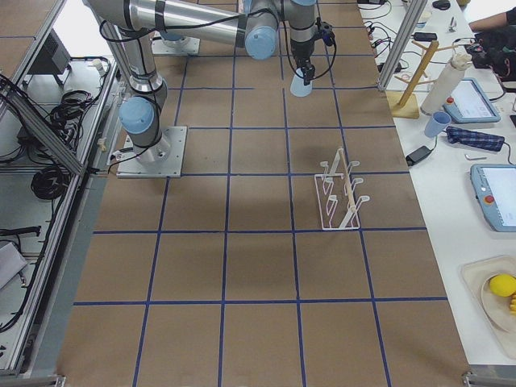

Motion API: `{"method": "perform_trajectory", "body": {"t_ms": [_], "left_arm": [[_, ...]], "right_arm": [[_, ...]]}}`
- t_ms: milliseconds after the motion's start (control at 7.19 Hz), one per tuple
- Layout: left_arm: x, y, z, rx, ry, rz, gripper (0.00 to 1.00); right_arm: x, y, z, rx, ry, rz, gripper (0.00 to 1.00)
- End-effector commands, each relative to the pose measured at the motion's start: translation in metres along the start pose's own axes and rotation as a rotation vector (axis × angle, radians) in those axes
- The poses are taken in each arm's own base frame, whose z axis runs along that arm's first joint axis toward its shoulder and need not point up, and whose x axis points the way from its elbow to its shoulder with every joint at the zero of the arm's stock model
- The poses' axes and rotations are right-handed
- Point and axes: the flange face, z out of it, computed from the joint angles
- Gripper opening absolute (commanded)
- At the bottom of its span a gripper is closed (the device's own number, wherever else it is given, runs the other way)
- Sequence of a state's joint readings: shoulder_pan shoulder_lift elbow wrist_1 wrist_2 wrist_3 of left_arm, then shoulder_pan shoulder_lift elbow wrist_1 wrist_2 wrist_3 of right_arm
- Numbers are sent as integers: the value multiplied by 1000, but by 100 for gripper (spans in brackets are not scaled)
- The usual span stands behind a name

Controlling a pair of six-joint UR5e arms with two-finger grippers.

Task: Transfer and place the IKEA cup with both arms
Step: 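Lift the cup off the rack and carry it toward the left gripper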

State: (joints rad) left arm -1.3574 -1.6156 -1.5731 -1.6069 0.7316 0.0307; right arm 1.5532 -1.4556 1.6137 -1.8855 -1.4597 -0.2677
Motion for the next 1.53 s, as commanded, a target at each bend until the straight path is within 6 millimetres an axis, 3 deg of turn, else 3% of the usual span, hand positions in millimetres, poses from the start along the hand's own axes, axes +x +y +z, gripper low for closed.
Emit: {"method": "perform_trajectory", "body": {"t_ms": [0, 278, 417, 695, 974, 1391], "left_arm": [[-2, -1, 9, -4, 182, -23, 100], [18, 1, 6, 4, 386, -19, 100], [26, 2, 5, 5, 446, -14, 100], [36, 6, 2, 6, 509, -4, 100], [44, 11, -1, 7, 533, 10, 100], [56, 16, 22, -33, 550, 35, 100]], "right_arm": [[-62, 8, -11, -3, -155, 55, 0], [-90, 19, -46, 20, -500, 195, 0], [-90, 16, -55, 19, -669, 273, 0], [-35, 9, -70, 28, -1026, 483, 0], [-26, 14, -46, 16, -1225, 565, 0], [-32, 23, -16, -18, -1404, 641, 0]]}}
